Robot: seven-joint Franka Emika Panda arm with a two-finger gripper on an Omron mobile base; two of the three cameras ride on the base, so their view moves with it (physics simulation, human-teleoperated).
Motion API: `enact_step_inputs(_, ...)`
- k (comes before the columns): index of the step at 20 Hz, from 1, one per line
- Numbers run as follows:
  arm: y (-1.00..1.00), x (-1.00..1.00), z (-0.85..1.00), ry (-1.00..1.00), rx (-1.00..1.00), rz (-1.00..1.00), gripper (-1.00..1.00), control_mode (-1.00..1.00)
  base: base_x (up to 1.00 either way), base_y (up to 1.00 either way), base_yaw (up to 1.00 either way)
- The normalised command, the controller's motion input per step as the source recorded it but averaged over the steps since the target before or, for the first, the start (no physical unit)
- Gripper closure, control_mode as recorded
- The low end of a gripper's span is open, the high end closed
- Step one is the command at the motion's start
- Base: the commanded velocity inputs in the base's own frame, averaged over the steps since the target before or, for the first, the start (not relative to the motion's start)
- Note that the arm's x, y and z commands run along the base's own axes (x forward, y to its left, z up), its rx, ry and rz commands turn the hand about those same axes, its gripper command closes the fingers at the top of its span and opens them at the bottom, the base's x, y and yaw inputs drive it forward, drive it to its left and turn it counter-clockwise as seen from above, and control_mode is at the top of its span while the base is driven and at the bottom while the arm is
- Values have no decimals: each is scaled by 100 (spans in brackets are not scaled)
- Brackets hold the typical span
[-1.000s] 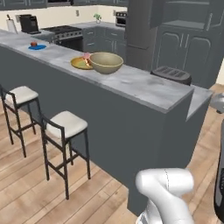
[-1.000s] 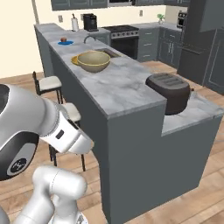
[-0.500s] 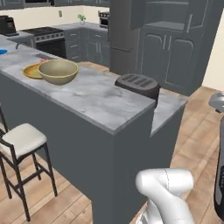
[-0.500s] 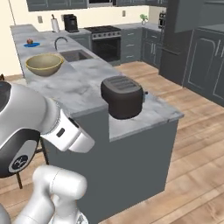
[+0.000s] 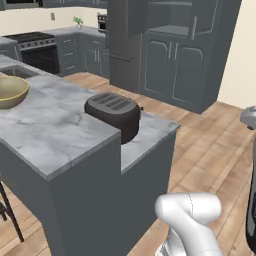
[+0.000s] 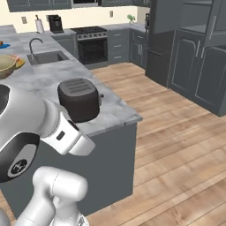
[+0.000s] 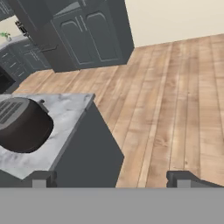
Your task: Take the smaller bowl and place it next to the appetizer plate on the dining counter , and place the larger bowl next to the plate with cooked food.
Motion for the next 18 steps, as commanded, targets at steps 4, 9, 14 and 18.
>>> enact_step_inputs(4, 0, 0, 0, 0, 0, 0, -100, 100, 90, -100, 2)
enact_step_inputs(9, 0, 0, 0, 0, 0, 0, -100, 100, 100, -98, 14)
enact_step_inputs(14, 0, 0, 0, 0, 0, 0, -100, 100, 98, -100, 8)
enact_step_inputs(18, 0, 0, 0, 0, 0, 0, -100, 100, 100, -100, 8)
